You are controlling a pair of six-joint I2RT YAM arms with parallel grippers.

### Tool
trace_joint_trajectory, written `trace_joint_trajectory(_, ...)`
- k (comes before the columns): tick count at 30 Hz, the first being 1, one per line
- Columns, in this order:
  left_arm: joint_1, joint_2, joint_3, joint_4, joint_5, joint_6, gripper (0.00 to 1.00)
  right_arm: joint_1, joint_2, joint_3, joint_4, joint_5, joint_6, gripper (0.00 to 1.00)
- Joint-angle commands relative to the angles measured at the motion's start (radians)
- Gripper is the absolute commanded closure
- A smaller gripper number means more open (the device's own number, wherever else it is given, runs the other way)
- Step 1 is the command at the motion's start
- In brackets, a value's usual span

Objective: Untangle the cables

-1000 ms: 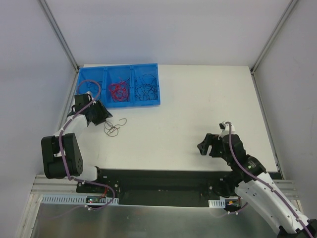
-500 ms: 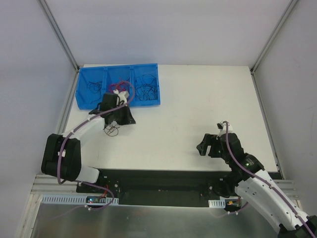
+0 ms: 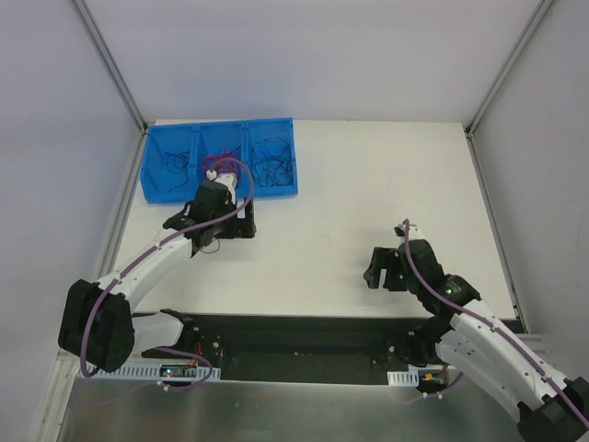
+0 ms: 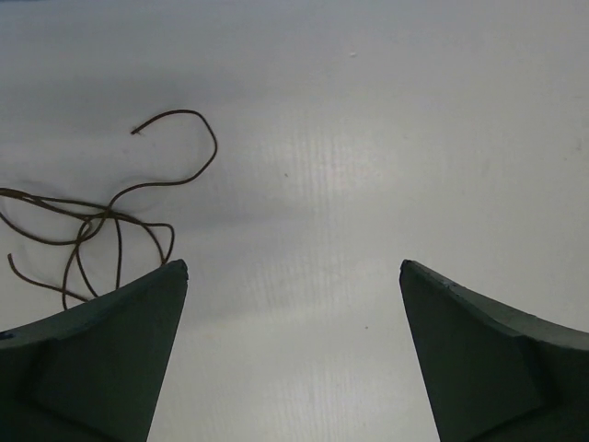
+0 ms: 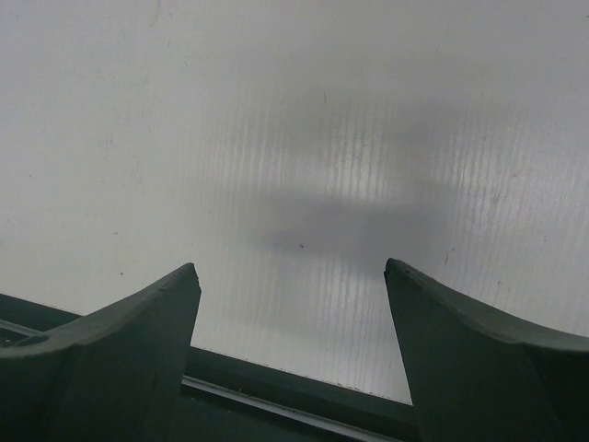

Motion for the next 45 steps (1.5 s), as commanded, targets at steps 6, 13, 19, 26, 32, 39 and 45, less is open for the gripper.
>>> trace_joint_trajectory(6, 0.104, 0.197, 0.045, -0.031, -0.078, 0.004, 0.13, -0.002, -0.072, 0.019, 0.032, -0.021, -0.019, 0.16)
trace_joint_trajectory(13, 0.126, 0.218, -0.011, -0.003, 0.045, -0.001, 0.53, -0.002, -0.147, -0.004, 0.035, -0.03, -0.014, 0.16)
trace_joint_trajectory(19, 0.045, 0.162, -0.05, -0.001, 0.209, -0.016, 1.0, -0.002, -0.126, -0.002, 0.043, -0.038, -0.017, 0.15)
trace_joint_trajectory(26, -0.279, 0.097, -0.064, 0.022, 0.248, -0.125, 1.0, -0.001, -0.002, 0.038, 0.116, -0.125, -0.005, 0.16)
trace_joint_trajectory(32, -0.363, 0.031, -0.098, 0.02, 0.246, -0.183, 0.46, 0.012, 0.247, 0.058, 0.357, -0.345, 0.112, 0.23)
trace_joint_trajectory(39, -0.364, -0.197, -0.17, -0.004, 0.164, -0.189, 0.46, 0.064, 0.583, 0.143, 0.59, -0.42, 0.253, 0.37)
trace_joint_trajectory(45, -0.353, -0.208, -0.224, -0.024, 0.033, -0.229, 0.68, 0.137, 0.776, 0.186, 0.695, -0.391, 0.377, 0.51)
